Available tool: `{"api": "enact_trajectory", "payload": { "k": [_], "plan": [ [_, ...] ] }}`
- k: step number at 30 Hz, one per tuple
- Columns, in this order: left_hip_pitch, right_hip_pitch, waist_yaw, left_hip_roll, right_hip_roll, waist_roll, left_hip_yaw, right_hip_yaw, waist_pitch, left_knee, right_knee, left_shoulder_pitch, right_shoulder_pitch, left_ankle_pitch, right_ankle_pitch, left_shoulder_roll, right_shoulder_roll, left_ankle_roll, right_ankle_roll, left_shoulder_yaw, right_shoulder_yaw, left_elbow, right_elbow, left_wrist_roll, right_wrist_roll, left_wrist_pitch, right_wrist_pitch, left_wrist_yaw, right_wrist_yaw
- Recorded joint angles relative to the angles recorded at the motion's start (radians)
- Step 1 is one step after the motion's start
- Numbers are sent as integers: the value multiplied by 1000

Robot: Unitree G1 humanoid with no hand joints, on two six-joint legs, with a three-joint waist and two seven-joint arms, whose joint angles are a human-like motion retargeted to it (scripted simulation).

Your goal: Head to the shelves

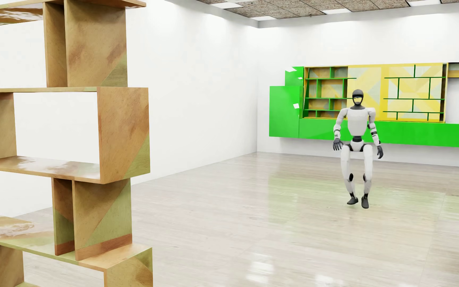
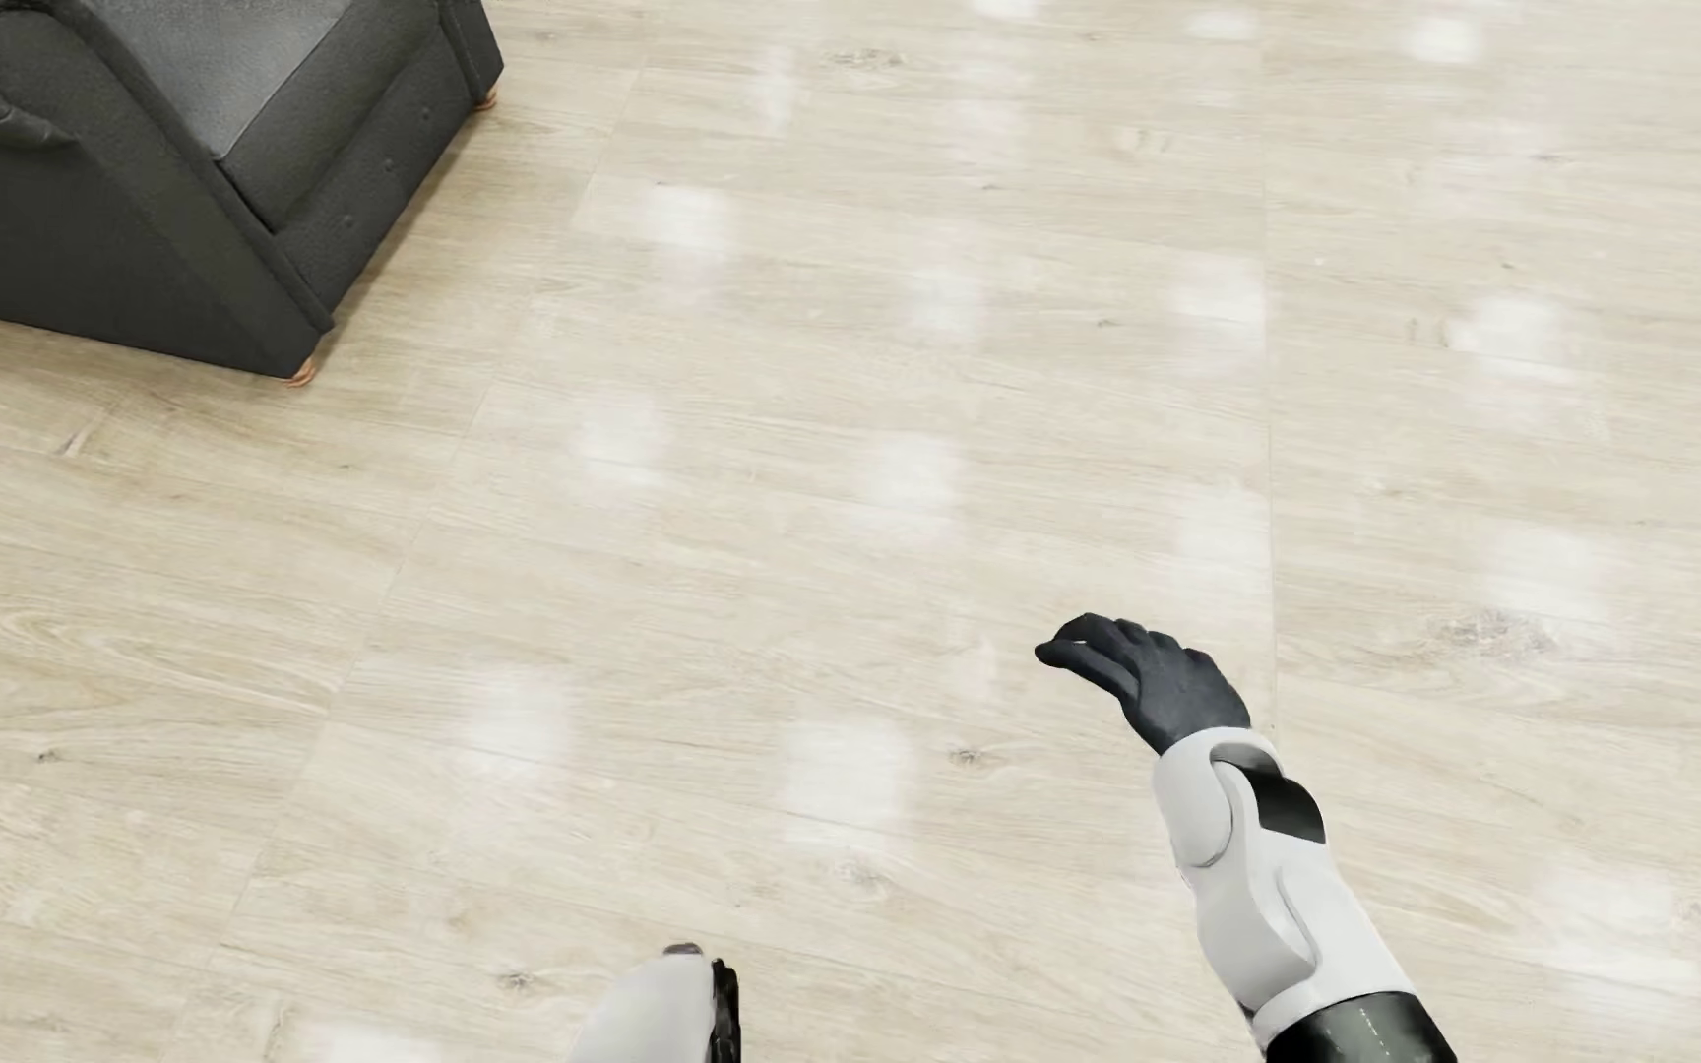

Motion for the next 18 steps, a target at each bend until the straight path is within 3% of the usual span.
{"api": "enact_trajectory", "payload": {
  "k": [2, 3, 4, 6, 7, 8, 9, 10, 11, 13, 15, 16, 18],
  "plan": [
    [-107, 96, 24, -130, 24, -12, 28, 67, 5, -274, -58, 56, -151, 18, -35, -39, -34, -99, -3, 17, 113, -13, 66, 3, -17, 4, 36, -11, 16],
    [-125, 147, 36, -167, 29, -18, 26, 106, 9, -461, -75, 83, -225, 43, -48, -60, -27, -99, -4, 25, 166, -11, 132, 11, -22, 9, 59, -8, 2],
    [-119, 199, 50, -184, 28, -24, 13, 143, 13, -621, -82, 110, -284, 67, -46, -79, 1, -72, -1, 34, 208, 0, 222, 24, -12, 21, 87, -9, -25],
    [-86, 281, 76, -172, 8, -37, 8, 205, 21, -639, -3, 155, -328, 153, 73, -107, 88, 88, 13, 51, 254, 43, 450, 63, 54, 58, 156, -34, -70],
    [-66, 274, 84, -156, -10, -43, 16, 230, 29, -551, 118, 163, -310, 167, 221, -114, 122, 161, 48, 62, 260, 70, 555, 81, 94, 79, 192, -51, -82],
    [-35, 221, 89, -144, -30, -48, 24, 244, 37, -467, 303, 155, -266, 116, 408, -112, 139, 195, 138, 71, 263, 99, 635, 98, 130, 100, 220, -65, -90],
    [10, 126, 91, -144, -59, -52, 20, 234, 45, -420, 525, 130, -202, 47, 573, -99, 142, 207, 217, 72, 272, 124, 693, 118, 159, 116, 231, -82, -89],
    [75, 3, 87, -151, -105, -54, 18, 216, 51, -417, 723, 97, -131, -12, 608, -82, 139, 206, 237, 64, 292, 136, 735, 139, 181, 118, 228, -97, -73],
    [156, -130, 75, -158, -149, -56, 16, 204, 54, -446, 860, 63, -60, -59, 543, -66, 134, 191, 184, 58, 315, 127, 766, 153, 199, 103, 220, -97, -45],
    [338, -371, 35, -173, -217, -54, 1, 162, 48, -558, 890, 2, 99, -120, 447, -59, 120, 147, 95, 73, 320, 62, 775, 129, 246, 55, 218, -19, 8],
    [513, -530, -12, -189, -225, -44, -29, 127, 30, -654, 650, -39, 287, -178, 419, -47, 88, 123, 79, 70, 253, 4, 731, 55, 310, -30, 215, 60, 29],
    [592, -574, -34, -200, -223, -41, -45, 126, 19, -682, 461, -62, 393, -212, 429, -26, 65, 119, 102, 45, 195, -11, 689, 30, 338, -79, 206, 66, 33],
    [752, -582, -75, -207, -232, -39, -86, 141, -5, -737, 5, -132, 609, -278, 475, 35, 59, 100, 118, -30, 24, -44, 573, 24, 357, -131, 194, 46, -1]
  ]
}}
